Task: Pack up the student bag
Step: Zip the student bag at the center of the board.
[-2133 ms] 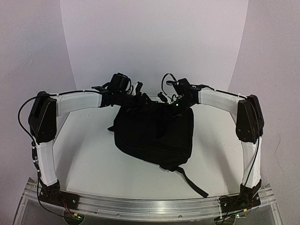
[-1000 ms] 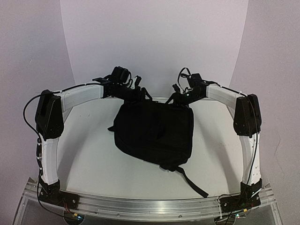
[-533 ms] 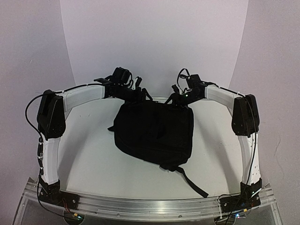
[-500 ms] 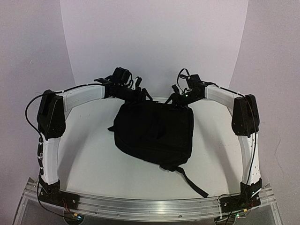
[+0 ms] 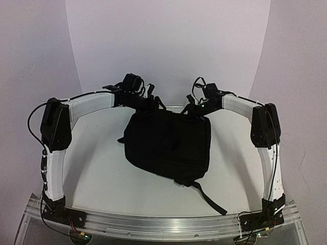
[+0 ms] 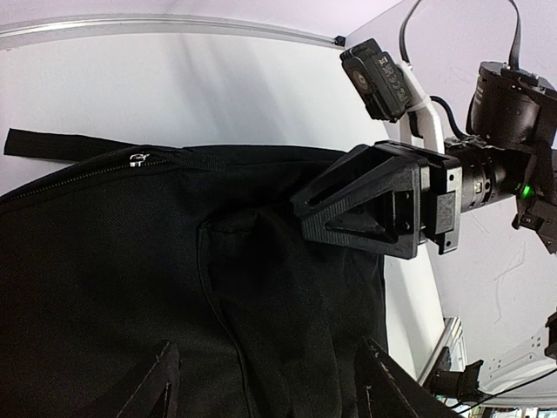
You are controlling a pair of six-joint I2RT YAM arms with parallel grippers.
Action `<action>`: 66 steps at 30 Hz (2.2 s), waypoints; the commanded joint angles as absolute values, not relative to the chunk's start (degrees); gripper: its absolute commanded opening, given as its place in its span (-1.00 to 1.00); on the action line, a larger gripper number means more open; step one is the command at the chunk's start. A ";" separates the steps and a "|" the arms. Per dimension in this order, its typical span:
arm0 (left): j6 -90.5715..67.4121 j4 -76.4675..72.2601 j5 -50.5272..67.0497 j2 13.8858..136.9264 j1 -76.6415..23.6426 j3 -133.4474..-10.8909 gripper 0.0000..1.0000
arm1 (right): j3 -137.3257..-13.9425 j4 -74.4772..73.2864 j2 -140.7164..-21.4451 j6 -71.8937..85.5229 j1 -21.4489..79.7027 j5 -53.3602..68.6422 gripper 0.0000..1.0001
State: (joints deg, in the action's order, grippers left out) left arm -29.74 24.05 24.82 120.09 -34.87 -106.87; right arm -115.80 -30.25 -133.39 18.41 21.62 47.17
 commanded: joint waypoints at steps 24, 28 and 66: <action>-28.15 22.30 25.12 119.05 -33.84 -107.25 0.37 | -114.18 -36.18 -122.33 7.37 18.76 53.69 -1.00; -27.53 23.10 25.75 120.09 -33.76 -108.71 0.38 | -112.82 -36.57 -122.59 8.10 19.17 53.18 -1.00; -20.42 38.42 20.05 108.14 -33.88 -93.59 -0.67 | -114.40 -36.04 -128.03 3.05 28.75 41.43 -1.00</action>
